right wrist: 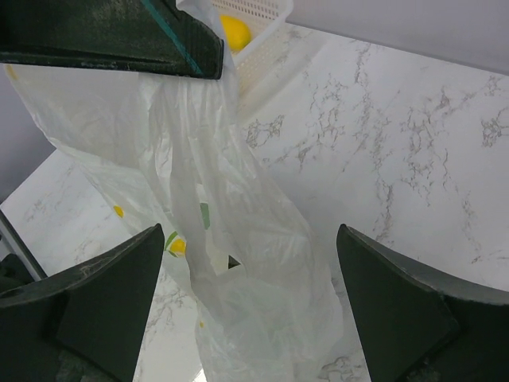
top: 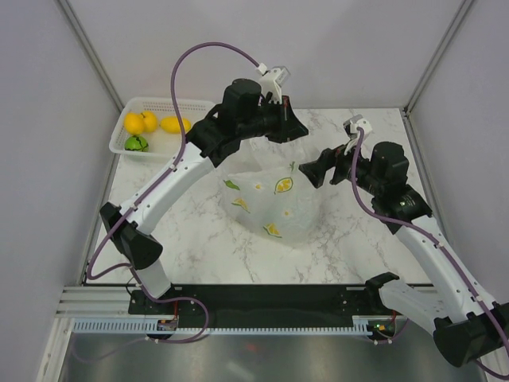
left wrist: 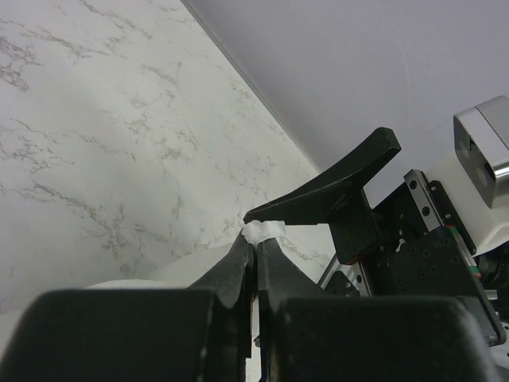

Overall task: Place the fake fruits into the plastic bag and tie a complex knot
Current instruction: Adjust the plastic bag at the center of the board.

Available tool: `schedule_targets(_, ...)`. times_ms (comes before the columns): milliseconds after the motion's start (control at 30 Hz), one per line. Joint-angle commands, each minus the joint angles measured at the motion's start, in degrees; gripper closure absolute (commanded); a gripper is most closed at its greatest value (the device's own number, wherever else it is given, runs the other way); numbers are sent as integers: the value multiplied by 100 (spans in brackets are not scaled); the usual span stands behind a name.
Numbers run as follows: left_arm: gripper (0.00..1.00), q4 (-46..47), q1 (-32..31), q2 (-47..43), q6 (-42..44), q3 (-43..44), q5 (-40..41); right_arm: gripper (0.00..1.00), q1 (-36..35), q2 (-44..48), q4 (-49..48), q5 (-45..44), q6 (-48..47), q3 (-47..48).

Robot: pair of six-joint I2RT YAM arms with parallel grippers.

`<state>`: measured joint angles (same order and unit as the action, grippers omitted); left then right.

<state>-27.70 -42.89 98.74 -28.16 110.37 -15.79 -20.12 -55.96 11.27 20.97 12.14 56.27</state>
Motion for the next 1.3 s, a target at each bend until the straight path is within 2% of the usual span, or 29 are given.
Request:
schedule_targets(0,98,72,-70,-320,-207,283,-416,2,8,7,-203,231,-256,-46)
schedule_targets(333,98,142,-96,-294,-567,617,-539,2,-18,-266,-1047,557,69,-432)
schedule_targets(600,98,222,-114,-197,-910,635,-566,2,-80,-503,-1714,715,385,-310)
schedule_targets(967,98,318,-105,-31,-1068,740,-407,4,-185,-547,-2023,935,649,-266)
schedule_targets(1067,98,318,-96,22,-1182,785,-451,7,-229,-582,-2146,830,737,-318)
schedule_targets(1133,98,318,-96,49,-1305,758,-477,13,-247,-626,-2269,803,833,-354)
schedule_targets(1200,98,344,-105,32,-1323,723,-434,29,-247,-670,-2330,742,904,-371)
schedule_targets(1233,98,353,-105,14,-1323,723,-390,46,-264,-679,-2340,689,974,-389)
schedule_targets(1267,98,362,-105,14,-1315,732,-372,54,-264,-688,-2331,654,1000,-389)
